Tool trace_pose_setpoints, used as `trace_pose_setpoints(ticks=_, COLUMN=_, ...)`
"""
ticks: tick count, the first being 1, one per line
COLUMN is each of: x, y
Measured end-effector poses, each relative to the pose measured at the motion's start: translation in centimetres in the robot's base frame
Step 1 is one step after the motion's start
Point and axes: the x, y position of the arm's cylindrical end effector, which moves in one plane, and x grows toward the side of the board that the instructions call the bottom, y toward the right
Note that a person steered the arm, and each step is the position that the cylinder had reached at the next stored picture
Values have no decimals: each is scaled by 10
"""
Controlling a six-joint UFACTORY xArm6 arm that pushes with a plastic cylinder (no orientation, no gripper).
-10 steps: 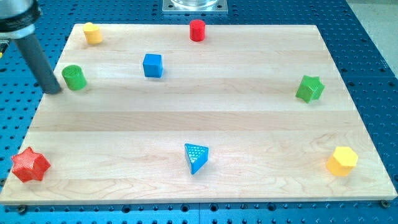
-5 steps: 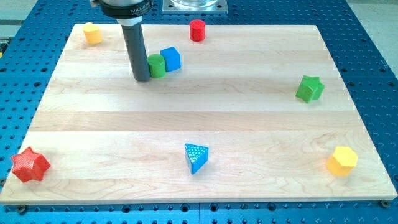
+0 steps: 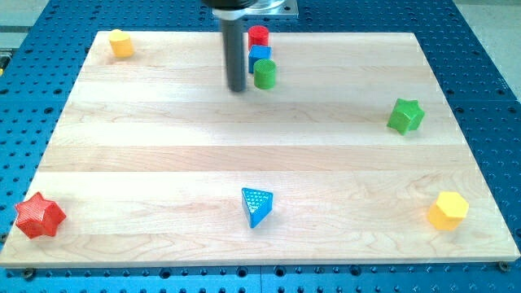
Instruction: Push the green circle to the top right side of the board
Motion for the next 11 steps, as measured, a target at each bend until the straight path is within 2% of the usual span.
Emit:
trace_pose_setpoints(ticks=1, x=-16, y=102)
trace_pose_setpoints(ticks=3, x=-73, y=169)
trace_pose_setpoints(ticks=5, x=-99, y=155)
trace_pose_setpoints(ticks=9, x=-98, y=145)
trace_pose_setpoints(ticks=11, x=-84, y=82)
